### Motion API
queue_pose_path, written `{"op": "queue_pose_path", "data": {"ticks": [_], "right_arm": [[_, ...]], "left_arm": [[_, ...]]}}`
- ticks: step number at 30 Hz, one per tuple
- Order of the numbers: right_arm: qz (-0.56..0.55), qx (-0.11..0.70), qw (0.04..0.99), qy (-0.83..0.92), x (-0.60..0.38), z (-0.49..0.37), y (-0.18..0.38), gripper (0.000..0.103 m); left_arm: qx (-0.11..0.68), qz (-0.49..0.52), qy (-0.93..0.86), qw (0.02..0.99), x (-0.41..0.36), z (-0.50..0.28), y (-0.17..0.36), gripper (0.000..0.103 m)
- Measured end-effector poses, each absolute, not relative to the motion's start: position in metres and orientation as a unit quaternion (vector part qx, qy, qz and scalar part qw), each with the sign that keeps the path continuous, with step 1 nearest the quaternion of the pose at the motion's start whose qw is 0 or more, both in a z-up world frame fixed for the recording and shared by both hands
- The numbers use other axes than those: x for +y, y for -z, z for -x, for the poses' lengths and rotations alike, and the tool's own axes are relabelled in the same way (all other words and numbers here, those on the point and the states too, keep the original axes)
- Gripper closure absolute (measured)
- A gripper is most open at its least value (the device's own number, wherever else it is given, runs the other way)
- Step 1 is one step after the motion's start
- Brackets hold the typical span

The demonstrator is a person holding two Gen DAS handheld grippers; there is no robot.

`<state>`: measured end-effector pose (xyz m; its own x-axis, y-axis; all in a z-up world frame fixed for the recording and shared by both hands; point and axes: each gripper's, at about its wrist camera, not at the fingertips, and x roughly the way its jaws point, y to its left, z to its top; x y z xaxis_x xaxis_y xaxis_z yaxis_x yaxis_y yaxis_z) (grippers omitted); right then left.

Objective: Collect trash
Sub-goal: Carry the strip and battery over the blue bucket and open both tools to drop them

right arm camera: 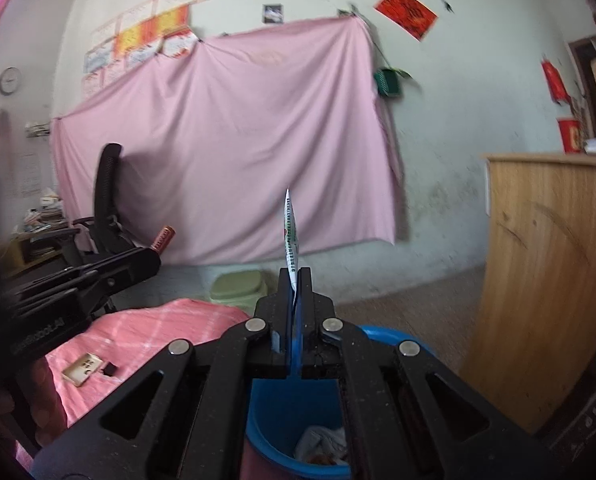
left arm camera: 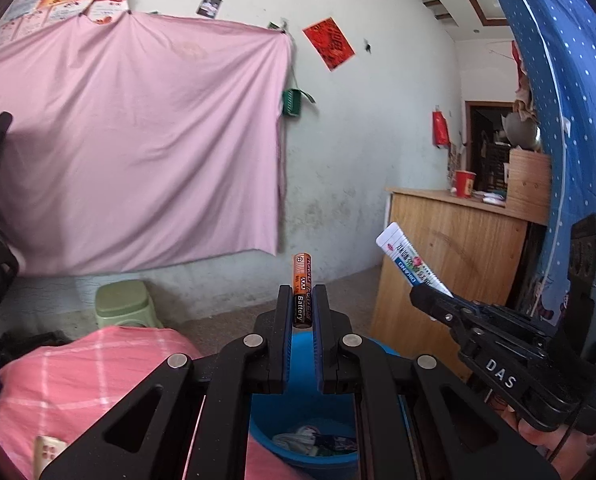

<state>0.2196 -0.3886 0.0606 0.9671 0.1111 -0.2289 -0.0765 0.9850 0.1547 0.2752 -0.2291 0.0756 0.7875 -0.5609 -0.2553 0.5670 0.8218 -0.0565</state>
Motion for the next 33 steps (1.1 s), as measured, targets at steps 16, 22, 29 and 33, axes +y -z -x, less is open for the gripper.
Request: {"op": "queue_pose_path", "data": {"ticks": [16, 22, 29, 33], "right_arm": [[-0.131, 0.294, 0.947, -0.019, -0.434, -0.274, 0.004, 0.080], [-0.119, 0.313, 0.942, -0.027, -0.427, -0.282, 0.011, 0.079], [-0.114, 0.313, 0.942, -0.028, -0.426, -0.284, 0.012, 0.078], [-0.116, 0.302, 0.946, -0.026, -0.427, -0.281, 0.009, 0.075]], "left_arm": [[0.305, 0.012, 0.325, 0.895, -0.289, -0.349, -0.027, 0.096], [0.345, 0.015, 0.322, 0.882, -0.295, -0.360, -0.013, 0.096], [0.369, 0.017, 0.315, 0.874, -0.295, -0.366, -0.006, 0.095], [0.366, 0.021, 0.307, 0.878, -0.287, -0.363, -0.007, 0.093]]}}
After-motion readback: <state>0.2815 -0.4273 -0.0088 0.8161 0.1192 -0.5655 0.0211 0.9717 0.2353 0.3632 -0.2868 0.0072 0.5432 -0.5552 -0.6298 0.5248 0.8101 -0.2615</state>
